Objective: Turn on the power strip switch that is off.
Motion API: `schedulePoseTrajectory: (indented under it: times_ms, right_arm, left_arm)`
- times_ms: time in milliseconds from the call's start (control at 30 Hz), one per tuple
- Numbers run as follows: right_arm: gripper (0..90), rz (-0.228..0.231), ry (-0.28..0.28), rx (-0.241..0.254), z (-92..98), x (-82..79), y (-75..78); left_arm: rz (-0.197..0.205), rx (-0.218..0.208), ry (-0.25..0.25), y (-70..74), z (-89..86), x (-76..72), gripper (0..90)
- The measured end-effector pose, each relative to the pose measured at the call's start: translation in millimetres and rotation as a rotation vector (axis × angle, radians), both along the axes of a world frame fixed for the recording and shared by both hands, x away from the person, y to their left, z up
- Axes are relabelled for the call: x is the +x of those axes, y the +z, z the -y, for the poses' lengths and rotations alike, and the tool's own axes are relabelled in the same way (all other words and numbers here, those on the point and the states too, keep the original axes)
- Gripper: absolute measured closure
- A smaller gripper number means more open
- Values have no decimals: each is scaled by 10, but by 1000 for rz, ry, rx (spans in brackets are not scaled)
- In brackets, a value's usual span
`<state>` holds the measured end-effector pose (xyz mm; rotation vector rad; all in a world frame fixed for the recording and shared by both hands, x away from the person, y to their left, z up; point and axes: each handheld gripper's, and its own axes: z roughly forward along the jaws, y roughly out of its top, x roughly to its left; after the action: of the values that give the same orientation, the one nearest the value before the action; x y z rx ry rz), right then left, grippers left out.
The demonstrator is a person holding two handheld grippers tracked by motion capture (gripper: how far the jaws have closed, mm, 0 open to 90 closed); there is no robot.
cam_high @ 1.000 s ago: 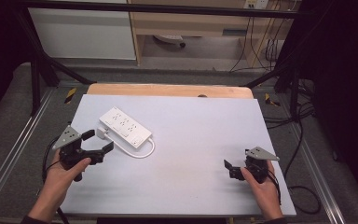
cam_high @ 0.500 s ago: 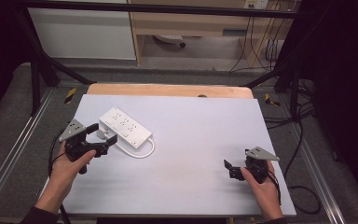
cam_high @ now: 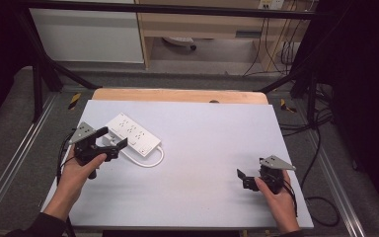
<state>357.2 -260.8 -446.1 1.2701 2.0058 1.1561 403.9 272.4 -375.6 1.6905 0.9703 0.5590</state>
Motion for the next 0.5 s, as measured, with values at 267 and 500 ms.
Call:
schedulePoseTrajectory:
  times_ms: [267, 500]
  right_arm:
    - [27, 0, 2, 2, -3, -2, 3]
    - [28, 0, 2, 3, -3, -2, 4]
  left_arm:
    - [-8, 7, 5, -57, 24, 78, 85]
    - [-12, 18, 8, -95, 41, 126, 87]
